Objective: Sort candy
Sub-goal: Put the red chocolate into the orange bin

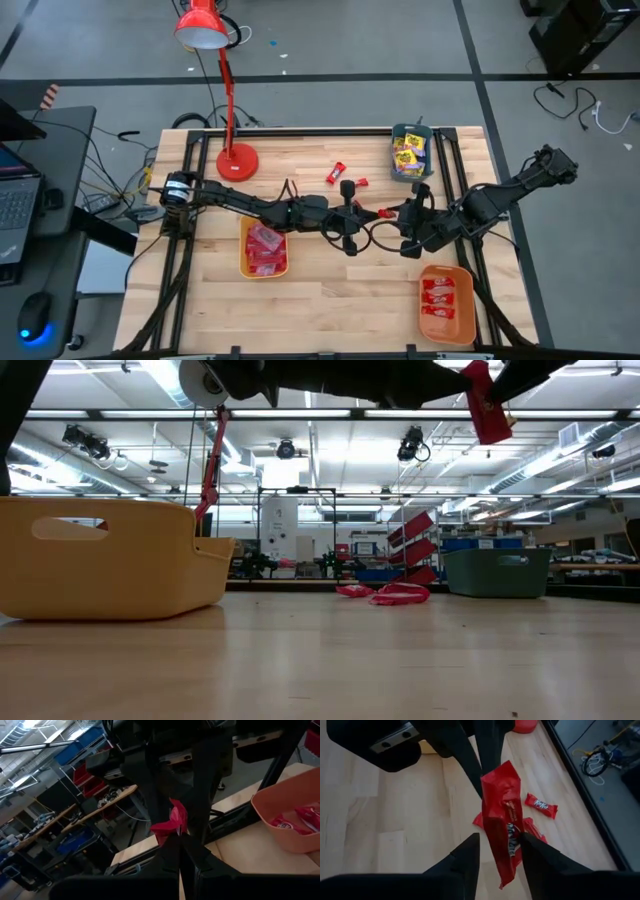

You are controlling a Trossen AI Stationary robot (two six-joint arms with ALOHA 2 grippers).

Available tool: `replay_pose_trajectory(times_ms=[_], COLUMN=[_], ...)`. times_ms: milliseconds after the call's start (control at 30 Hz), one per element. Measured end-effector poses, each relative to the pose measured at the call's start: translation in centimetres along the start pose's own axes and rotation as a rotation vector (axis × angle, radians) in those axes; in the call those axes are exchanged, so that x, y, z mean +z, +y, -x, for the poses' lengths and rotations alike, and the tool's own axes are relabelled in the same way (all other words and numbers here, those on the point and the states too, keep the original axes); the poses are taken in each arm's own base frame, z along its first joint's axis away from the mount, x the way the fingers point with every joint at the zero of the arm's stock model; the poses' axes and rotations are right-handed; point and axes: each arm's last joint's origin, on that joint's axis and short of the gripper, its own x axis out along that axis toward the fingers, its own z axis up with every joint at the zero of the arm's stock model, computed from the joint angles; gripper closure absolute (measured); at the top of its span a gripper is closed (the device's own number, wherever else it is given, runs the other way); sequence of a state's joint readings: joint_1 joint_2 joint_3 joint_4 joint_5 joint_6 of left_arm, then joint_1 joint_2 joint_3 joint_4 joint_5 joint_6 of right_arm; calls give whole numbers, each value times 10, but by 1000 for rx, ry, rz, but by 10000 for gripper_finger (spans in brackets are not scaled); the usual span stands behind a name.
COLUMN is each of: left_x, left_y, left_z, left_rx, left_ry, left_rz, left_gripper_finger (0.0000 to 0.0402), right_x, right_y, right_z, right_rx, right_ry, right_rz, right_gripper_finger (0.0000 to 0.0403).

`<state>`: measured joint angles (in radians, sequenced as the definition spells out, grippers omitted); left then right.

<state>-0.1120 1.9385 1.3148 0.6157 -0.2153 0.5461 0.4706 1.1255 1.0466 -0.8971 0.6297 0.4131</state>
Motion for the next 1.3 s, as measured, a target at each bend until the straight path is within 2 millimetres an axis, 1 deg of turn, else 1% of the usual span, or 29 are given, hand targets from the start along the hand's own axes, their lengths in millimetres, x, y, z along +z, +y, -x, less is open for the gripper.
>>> replay_pose_trajectory(times_ms=[133, 233, 333, 500, 533, 600, 700, 800, 933, 1067, 1200, 1300], left_x=[1, 1, 2, 2, 2, 2, 1, -1, -8, -12, -18, -23], left_y=[0, 0, 0, 1, 1, 1, 0, 0, -1, -2, -3, -4], left_z=[0, 0, 0, 0, 0, 0, 0, 1, 1, 1, 3, 4], left_rx=[-2, -1, 1, 5, 5, 3, 7, 47, 63, 85, 127, 141], left_ry=[-4, -6, -10, -16, -15, -12, -1, 48, 127, 186, 270, 336], left_rz=[1, 1, 2, 4, 4, 3, 7, 22, 11, 23, -4, -27], left_gripper_finger=[401, 401, 401, 401, 401, 399, 395, 387, 366, 337, 317, 307], right_x=[2, 3, 3, 3, 3, 3, 3, 3, 3, 1, -2, -4], right_y=[1, 1, 1, 1, 1, 1, 2, 1, 2, 1, -3, -7], right_z=[0, 0, 0, 0, 0, 0, 0, 0, 0, 0, 7, 15], right_rx=[1, 5, 5, 8, 9, 11, 14, 12, 27, 32, 59, 133], right_ry=[-18, -29, -30, -29, -29, -28, -27, -26, -22, -4, 88, 202], right_rz=[34, 52, 58, 78, 80, 81, 73, 73, 72, 53, 5, -44], right_gripper_finger=[278, 291, 319, 383, 388, 389, 376, 376, 389, 388, 385, 386])
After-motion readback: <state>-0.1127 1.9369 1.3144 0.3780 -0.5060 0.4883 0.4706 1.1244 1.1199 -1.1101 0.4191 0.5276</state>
